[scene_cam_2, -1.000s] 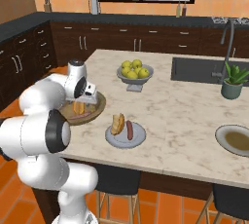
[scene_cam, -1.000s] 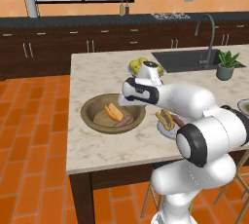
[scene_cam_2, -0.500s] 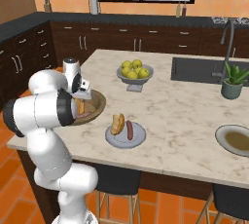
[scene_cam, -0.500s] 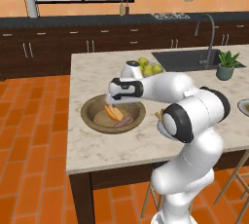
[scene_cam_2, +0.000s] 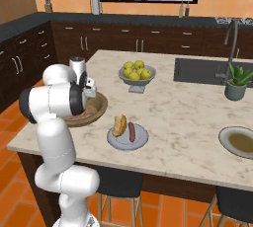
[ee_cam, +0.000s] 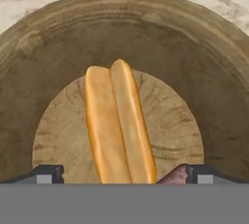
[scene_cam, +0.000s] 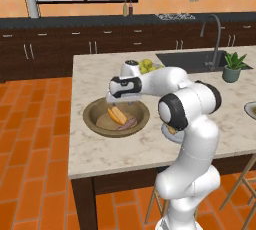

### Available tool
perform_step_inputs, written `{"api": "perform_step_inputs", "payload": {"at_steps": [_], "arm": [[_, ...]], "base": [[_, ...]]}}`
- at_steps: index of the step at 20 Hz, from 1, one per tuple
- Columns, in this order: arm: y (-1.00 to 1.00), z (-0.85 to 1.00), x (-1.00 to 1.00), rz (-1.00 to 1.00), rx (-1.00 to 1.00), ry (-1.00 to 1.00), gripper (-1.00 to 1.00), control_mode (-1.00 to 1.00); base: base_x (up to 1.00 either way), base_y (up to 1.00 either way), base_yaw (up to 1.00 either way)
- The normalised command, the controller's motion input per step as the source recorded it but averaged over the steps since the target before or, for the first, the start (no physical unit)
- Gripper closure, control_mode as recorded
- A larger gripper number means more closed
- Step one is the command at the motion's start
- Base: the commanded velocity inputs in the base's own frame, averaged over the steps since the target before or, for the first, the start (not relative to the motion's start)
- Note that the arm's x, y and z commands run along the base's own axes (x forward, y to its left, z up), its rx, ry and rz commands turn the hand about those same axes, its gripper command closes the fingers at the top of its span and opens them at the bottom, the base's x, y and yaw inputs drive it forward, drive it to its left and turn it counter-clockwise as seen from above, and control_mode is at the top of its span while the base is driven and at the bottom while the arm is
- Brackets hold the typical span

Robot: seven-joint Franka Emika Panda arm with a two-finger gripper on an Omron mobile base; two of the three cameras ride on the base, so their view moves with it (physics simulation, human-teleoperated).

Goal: Place one bun and one sausage from the bowl on each plate.

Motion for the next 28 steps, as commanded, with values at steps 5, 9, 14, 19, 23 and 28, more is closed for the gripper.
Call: {"api": "perform_step_inputs", "payload": {"at_steps": [5, 9, 14, 19, 23, 28], "arm": [[0.01, -0.52, -0.04, 0.0, 0.0, 0.0, -1.0, -1.0], [0.19, -0.07, -0.18, 0.0, 0.0, 0.0, -1.0, -1.0], [-0.01, -0.04, 0.09, 0.01, 0.0, 0.0, -1.0, -1.0], [-0.15, -0.07, 0.18, 0.0, 0.0, 0.0, -1.0, -1.0], [0.05, -0.07, -0.07, 0.0, 0.0, 0.01, -1.0, -1.0], [0.04, -0.08, -0.01, 0.0, 0.0, 0.0, -1.0, -1.0]], "base": [[0.0, 0.0, 0.0], [0.0, 0.0, 0.0], [0.0, 0.0, 0.0], [0.0, 0.0, 0.0], [0.0, 0.0, 0.0], [0.0, 0.0, 0.0]]}}
